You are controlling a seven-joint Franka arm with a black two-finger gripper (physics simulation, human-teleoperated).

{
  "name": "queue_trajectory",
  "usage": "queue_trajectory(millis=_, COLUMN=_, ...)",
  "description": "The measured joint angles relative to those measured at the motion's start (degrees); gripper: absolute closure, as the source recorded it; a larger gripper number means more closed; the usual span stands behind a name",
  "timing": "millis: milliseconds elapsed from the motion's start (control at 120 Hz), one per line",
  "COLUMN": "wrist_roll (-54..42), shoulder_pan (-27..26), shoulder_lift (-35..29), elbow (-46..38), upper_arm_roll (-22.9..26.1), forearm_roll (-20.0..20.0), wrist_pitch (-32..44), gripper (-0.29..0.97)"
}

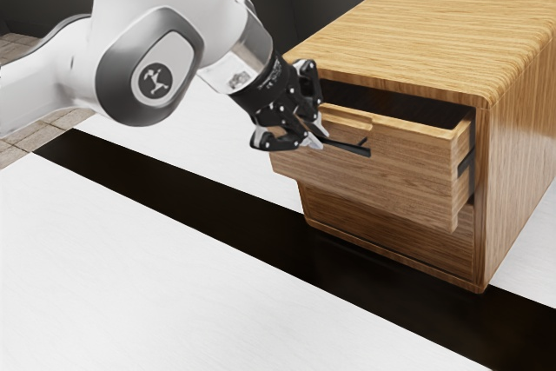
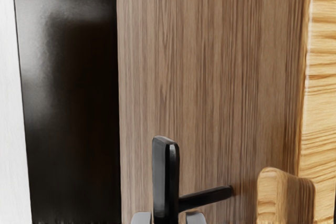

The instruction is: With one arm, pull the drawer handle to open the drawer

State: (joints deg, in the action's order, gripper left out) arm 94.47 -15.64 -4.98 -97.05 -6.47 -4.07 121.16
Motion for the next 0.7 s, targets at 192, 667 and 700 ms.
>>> queue_trajectory(millis=192, wrist_roll=0.0, shoulder_pan=-2.3, shoulder_lift=-0.5, elbow=0.0, upper_arm_roll=0.0, forearm_roll=-0.1, wrist_pitch=0.3, gripper=0.72)
queue_trajectory(millis=667, wrist_roll=0.1, shoulder_pan=-2.9, shoulder_lift=-4.7, elbow=-5.0, upper_arm_roll=-0.1, forearm_roll=-0.1, wrist_pitch=-0.1, gripper=0.72)
queue_trajectory(millis=700, wrist_roll=0.1, shoulder_pan=-2.9, shoulder_lift=-5.3, elbow=-5.7, upper_arm_roll=-0.1, forearm_roll=-0.1, wrist_pitch=-0.2, gripper=0.72)
